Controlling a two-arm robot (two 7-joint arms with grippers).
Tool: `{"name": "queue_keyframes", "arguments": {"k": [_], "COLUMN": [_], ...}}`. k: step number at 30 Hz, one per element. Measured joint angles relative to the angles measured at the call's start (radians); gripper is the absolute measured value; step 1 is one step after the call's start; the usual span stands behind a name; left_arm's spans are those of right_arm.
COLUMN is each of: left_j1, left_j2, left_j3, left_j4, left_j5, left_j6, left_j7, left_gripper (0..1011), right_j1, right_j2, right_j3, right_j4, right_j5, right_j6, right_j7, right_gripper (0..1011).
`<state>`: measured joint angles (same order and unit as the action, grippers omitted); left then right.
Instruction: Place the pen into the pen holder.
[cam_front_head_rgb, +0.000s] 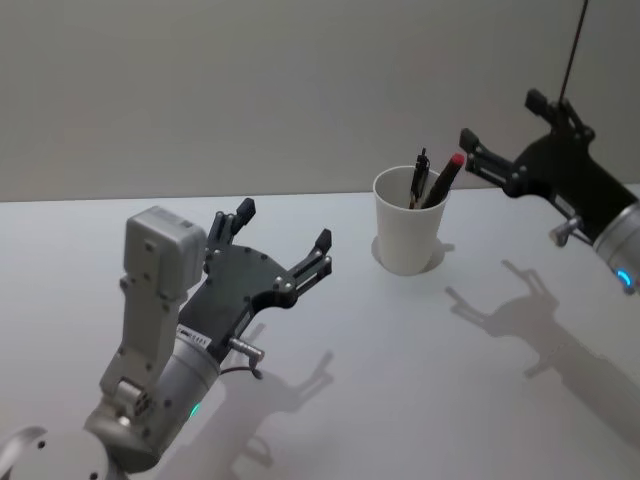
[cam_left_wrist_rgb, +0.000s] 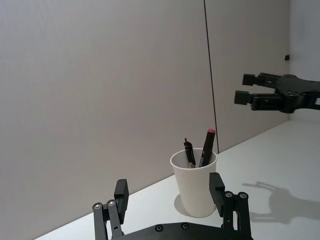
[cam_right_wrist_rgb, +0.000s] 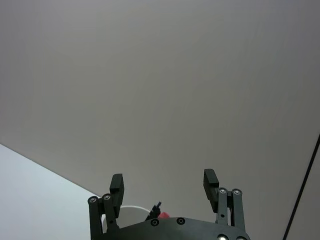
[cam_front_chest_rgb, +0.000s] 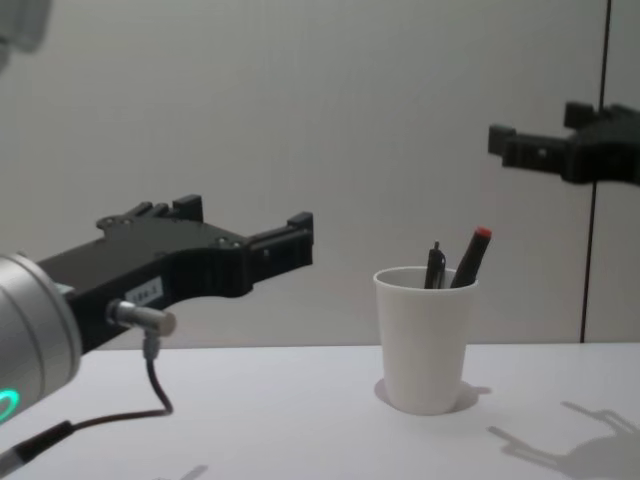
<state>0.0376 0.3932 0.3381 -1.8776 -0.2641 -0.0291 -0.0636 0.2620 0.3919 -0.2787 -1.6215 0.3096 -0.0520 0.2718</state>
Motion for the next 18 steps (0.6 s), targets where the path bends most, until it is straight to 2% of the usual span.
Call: {"name": "queue_keyframes", "arguments": {"k": [18], "left_j1": [-0.177], "left_j2": [-0.008], "left_j3": [0.076], "left_j4": [0.162], "left_j5": [0.042], "left_j6": [0.028], "left_j7": [0.034], "left_gripper": [1001], "right_j1": [-0.176], "right_j2": [-0.035], "right_j3": [0.034], "right_j4": [-0.093], "right_j5": [-0.014], "right_j6": [0.055], "right_j7": [-0.13], "right_gripper": [1002]}}
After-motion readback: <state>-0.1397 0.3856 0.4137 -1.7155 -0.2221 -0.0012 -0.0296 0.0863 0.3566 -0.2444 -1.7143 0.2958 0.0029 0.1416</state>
